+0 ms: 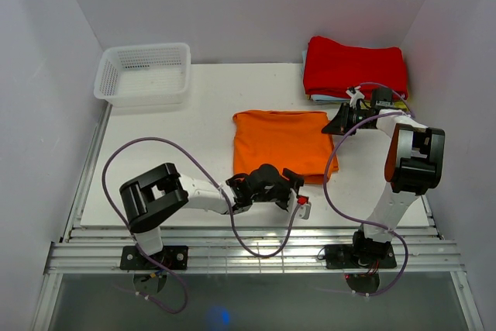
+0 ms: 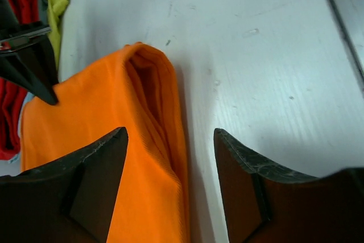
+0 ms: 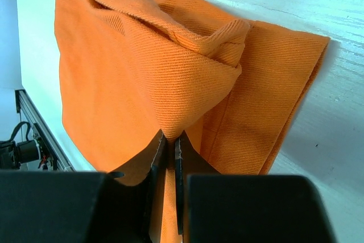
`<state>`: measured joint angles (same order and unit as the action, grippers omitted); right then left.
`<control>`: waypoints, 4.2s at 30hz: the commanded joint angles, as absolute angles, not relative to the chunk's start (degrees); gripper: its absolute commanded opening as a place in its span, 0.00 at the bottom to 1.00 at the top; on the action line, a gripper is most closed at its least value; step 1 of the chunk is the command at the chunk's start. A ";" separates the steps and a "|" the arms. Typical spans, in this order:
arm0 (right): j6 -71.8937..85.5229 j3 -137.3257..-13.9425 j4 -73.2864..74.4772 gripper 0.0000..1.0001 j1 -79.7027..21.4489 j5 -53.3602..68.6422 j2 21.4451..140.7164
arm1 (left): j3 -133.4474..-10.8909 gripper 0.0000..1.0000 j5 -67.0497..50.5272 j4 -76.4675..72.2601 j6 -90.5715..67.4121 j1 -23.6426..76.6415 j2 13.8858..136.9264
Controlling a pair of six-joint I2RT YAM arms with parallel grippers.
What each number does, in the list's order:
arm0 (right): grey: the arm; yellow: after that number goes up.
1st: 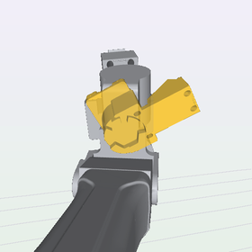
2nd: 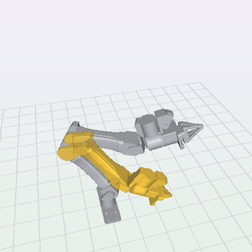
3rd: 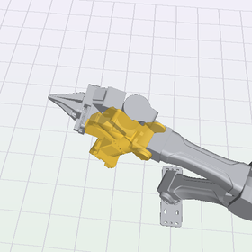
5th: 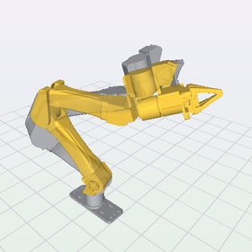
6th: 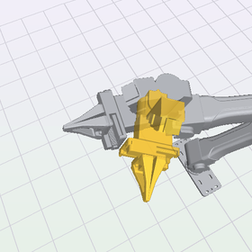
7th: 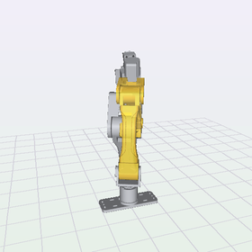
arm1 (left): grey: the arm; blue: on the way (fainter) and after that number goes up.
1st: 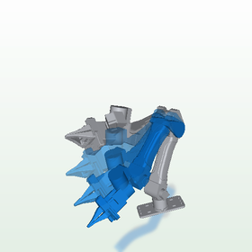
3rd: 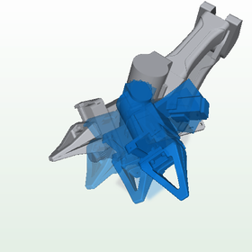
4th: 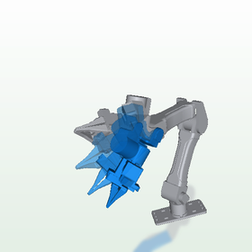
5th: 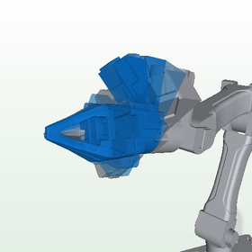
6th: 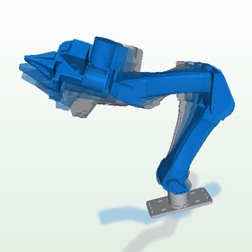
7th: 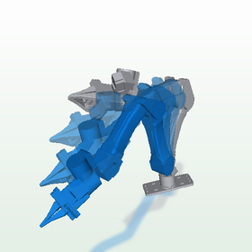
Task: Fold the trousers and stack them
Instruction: Fold the trousers
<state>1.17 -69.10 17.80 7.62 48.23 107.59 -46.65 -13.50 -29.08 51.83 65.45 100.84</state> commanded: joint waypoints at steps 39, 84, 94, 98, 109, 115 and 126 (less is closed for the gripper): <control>8.79 -77.86 15.64 0.08 7.03 54.32 105.47 | -60.20 0.00 -7.21 -28.04 50.28 63.28 107.49; -13.19 -73.91 18.80 0.08 2.47 39.64 114.26 | -71.88 0.60 -38.45 17.04 11.78 30.09 93.77; -8.17 -75.85 23.10 0.50 2.11 37.98 107.24 | -85.33 0.54 -43.34 18.11 -3.42 14.59 113.19; -10.89 -79.27 28.99 0.77 4.39 36.56 103.10 | -83.33 0.56 -47.26 11.37 -1.25 13.97 111.63; -9.69 -63.04 26.22 0.90 9.93 39.04 83.34 | -66.73 0.96 -27.63 12.59 31.69 34.84 91.42; -6.15 -58.27 23.19 0.90 12.04 36.53 76.73 | -64.92 0.95 -15.56 5.09 39.11 49.72 94.03; 2.98 -48.17 19.35 1.00 12.57 39.64 86.47 | -66.90 0.90 -16.43 -5.09 29.36 53.61 99.41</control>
<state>-1.52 -50.06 23.86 12.64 37.78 85.23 -68.42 -15.57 1.74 32.34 53.84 104.38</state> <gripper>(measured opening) 0.998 0.889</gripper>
